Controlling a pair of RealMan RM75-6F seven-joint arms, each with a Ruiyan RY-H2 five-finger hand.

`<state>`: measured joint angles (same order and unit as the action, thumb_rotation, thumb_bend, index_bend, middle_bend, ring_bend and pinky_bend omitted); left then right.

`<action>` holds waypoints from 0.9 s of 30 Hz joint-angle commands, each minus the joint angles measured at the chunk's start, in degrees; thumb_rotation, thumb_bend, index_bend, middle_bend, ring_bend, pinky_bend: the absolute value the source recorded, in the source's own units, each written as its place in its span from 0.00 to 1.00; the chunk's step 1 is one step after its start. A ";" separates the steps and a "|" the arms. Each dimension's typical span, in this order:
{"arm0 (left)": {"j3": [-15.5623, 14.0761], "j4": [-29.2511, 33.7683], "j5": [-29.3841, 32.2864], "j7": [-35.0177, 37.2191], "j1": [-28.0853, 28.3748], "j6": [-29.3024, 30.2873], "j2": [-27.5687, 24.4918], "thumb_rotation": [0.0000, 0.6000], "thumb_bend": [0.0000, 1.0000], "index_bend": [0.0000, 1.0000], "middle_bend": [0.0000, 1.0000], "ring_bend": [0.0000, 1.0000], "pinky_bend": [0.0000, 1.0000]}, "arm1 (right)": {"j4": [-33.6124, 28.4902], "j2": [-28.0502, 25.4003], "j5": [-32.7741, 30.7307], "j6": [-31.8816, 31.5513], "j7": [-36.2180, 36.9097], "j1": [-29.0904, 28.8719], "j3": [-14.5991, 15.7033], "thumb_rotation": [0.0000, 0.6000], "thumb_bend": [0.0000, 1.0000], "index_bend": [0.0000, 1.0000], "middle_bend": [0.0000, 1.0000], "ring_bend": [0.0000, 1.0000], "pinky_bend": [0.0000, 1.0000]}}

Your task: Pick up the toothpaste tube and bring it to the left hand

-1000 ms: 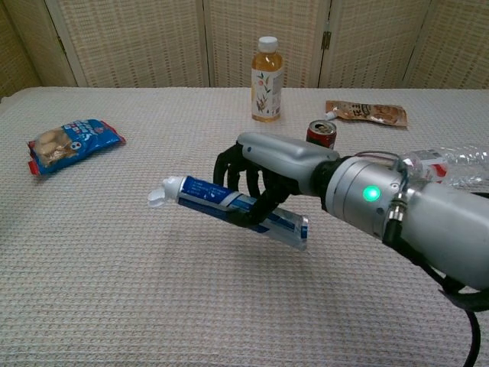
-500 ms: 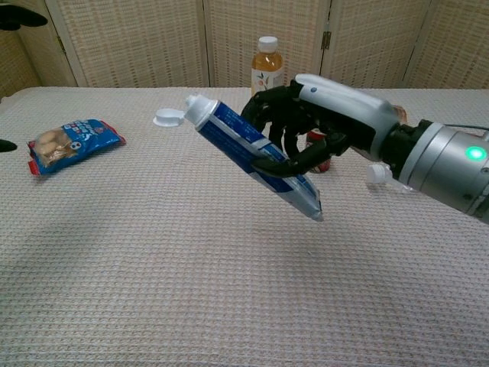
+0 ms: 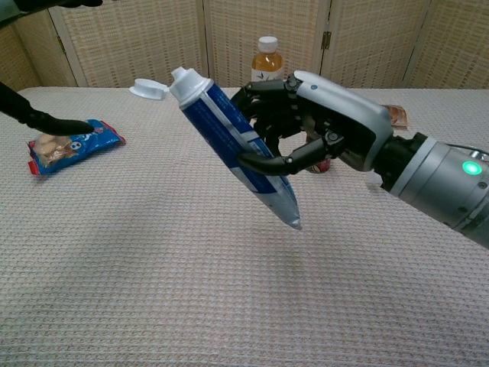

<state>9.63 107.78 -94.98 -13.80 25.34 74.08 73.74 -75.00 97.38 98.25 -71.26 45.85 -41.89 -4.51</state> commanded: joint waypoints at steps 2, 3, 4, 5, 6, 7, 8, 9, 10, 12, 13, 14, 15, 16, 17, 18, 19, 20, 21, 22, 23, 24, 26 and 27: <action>0.18 -0.07 0.32 0.02 0.89 -0.36 1.04 1.00 0.20 0.03 0.09 0.09 0.00 | -0.45 0.33 -0.22 0.41 -0.78 -0.51 -0.02 1.00 1.00 0.62 0.54 0.64 0.64; 0.18 -0.09 0.35 -0.05 1.05 -0.37 1.26 1.00 0.20 0.03 0.09 0.09 0.00 | -0.57 0.37 -0.36 0.57 -0.93 -0.62 -0.03 1.00 1.00 0.62 0.54 0.64 0.64; 0.19 -0.09 0.37 -0.07 1.19 -0.34 1.49 1.00 0.20 0.03 0.09 0.09 0.00 | -0.67 0.38 -0.48 0.72 -1.09 -0.71 0.00 1.00 1.00 0.62 0.54 0.64 0.64; 0.22 -0.11 0.37 -0.04 1.37 -0.26 1.79 1.00 0.20 0.03 0.09 0.09 0.00 | -0.77 0.40 -0.64 0.92 -1.27 -0.81 0.06 1.00 1.00 0.62 0.54 0.64 0.64; 0.23 -0.12 0.41 -0.06 1.51 -0.25 1.97 1.00 0.20 0.03 0.09 0.09 0.00 | -0.84 0.42 -0.77 1.03 -1.40 -0.86 0.10 1.00 1.00 0.62 0.54 0.64 0.64; 0.20 -0.04 0.55 -0.10 1.68 -0.35 2.12 1.00 0.20 0.03 0.09 0.09 0.00 | -0.88 0.50 -0.88 1.09 -1.62 -0.92 0.13 1.00 1.00 0.62 0.54 0.64 0.64; 0.15 0.10 0.67 -0.13 1.82 -0.51 2.17 1.00 0.20 0.03 0.09 0.09 0.00 | -0.90 0.57 -0.96 1.14 -1.72 -0.97 0.16 1.00 1.00 0.62 0.54 0.64 0.64; 0.09 0.25 0.73 -0.11 1.95 -0.61 2.23 1.00 0.20 0.03 0.09 0.09 0.00 | -0.93 0.63 -1.06 1.24 -1.82 -1.03 0.19 1.00 1.00 0.62 0.54 0.64 0.64; 0.08 0.34 0.72 -0.07 2.08 -0.62 2.35 1.00 0.20 0.03 0.09 0.09 0.00 | -0.97 0.67 -1.14 1.36 -1.91 -1.10 0.23 1.00 1.00 0.62 0.54 0.64 0.64; 0.06 0.37 0.57 -0.22 2.37 -0.54 2.73 1.00 0.20 0.03 0.09 0.09 0.00 | -1.03 0.75 -1.29 1.76 -2.35 -1.31 0.37 1.00 1.00 0.62 0.54 0.64 0.64; 0.03 0.38 0.51 -0.30 2.50 -0.53 2.86 1.00 0.20 0.03 0.09 0.09 0.00 | -1.09 0.78 -1.33 1.94 -2.54 -1.41 0.43 1.00 1.00 0.62 0.54 0.64 0.64; 0.02 0.39 0.52 -0.41 2.66 -0.56 3.02 1.00 0.20 0.03 0.09 0.09 0.00 | -1.24 0.81 -1.39 2.11 -2.73 -1.51 0.50 1.00 1.00 0.62 0.54 0.64 0.64; 0.03 0.41 0.58 -0.55 2.78 -0.60 3.09 1.00 0.20 0.03 0.09 0.09 0.00 | -1.35 0.83 -1.44 2.22 -2.96 -1.57 0.54 1.00 1.00 0.62 0.54 0.64 0.64; 0.03 0.46 0.66 -0.74 2.87 -0.63 3.12 1.00 0.20 0.03 0.09 0.09 0.00 | -1.44 0.84 -1.51 2.33 -3.19 -1.64 0.55 1.00 1.00 0.62 0.54 0.64 0.64; 0.02 0.57 0.73 -0.91 2.97 -0.64 3.13 1.00 0.20 0.03 0.09 0.09 0.00 | -1.52 0.88 -1.58 2.45 -3.47 -1.72 0.58 1.00 1.00 0.62 0.54 0.64 0.64; 0.01 0.68 0.79 -0.95 3.03 -0.64 3.13 1.00 0.20 0.03 0.09 0.09 0.00 | -1.55 0.91 -1.64 2.54 -3.73 -1.78 0.59 1.00 1.00 0.62 0.54 0.64 0.64; -0.05 0.82 0.82 -0.94 3.08 -0.63 3.11 1.00 0.20 0.03 0.09 0.09 0.00 | -1.55 0.95 -1.69 2.65 -3.99 -1.84 0.62 1.00 1.00 0.62 0.54 0.64 0.64; -0.15 0.99 0.78 -0.90 3.09 -0.53 3.08 1.00 0.20 0.03 0.09 0.09 0.00 | -1.58 1.00 -1.77 2.84 -4.21 -1.94 0.66 1.00 1.00 0.62 0.54 0.64 0.64; -0.22 1.10 0.75 -0.89 3.09 -0.43 3.05 1.00 0.20 0.03 0.09 0.09 0.00 | -1.65 1.04 -1.82 2.98 -4.36 -2.04 0.65 1.00 1.00 0.62 0.54 0.64 0.64; -0.29 1.21 0.73 -0.93 3.10 -0.37 3.04 1.00 0.20 0.03 0.09 0.09 0.00 | -1.69 1.09 -1.88 3.14 -4.62 -2.15 0.63 1.00 1.00 0.62 0.54 0.64 0.64; -0.42 1.39 0.68 -1.04 3.11 -0.33 2.98 1.00 0.20 0.03 0.09 0.09 0.00 | -1.69 1.20 -1.93 3.33 -5.03 -2.29 0.62 1.00 1.00 0.62 0.54 0.64 0.64; -0.50 1.54 0.63 -1.12 3.12 -0.28 2.93 1.00 0.20 0.03 0.09 0.09 0.00 | -1.68 1.28 -1.99 3.52 -5.28 -2.40 0.62 1.00 1.00 0.62 0.54 0.64 0.64; -0.67 1.89 0.50 -1.31 3.14 -0.19 2.77 1.00 0.20 0.03 0.09 0.09 0.00 | -1.75 1.50 -2.32 3.93 -5.72 -2.61 0.51 1.00 1.00 0.62 0.54 0.64 0.64; -0.72 2.06 0.45 -1.37 3.16 -0.15 2.65 1.00 0.20 0.03 0.09 0.09 0.00 | -1.78 1.59 -2.44 4.15 -5.93 -2.72 0.48 1.00 1.00 0.62 0.54 0.64 0.64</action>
<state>8.96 109.73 -94.47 -15.11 28.48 73.88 76.49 -76.75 98.89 95.91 -67.22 40.03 -44.51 -3.99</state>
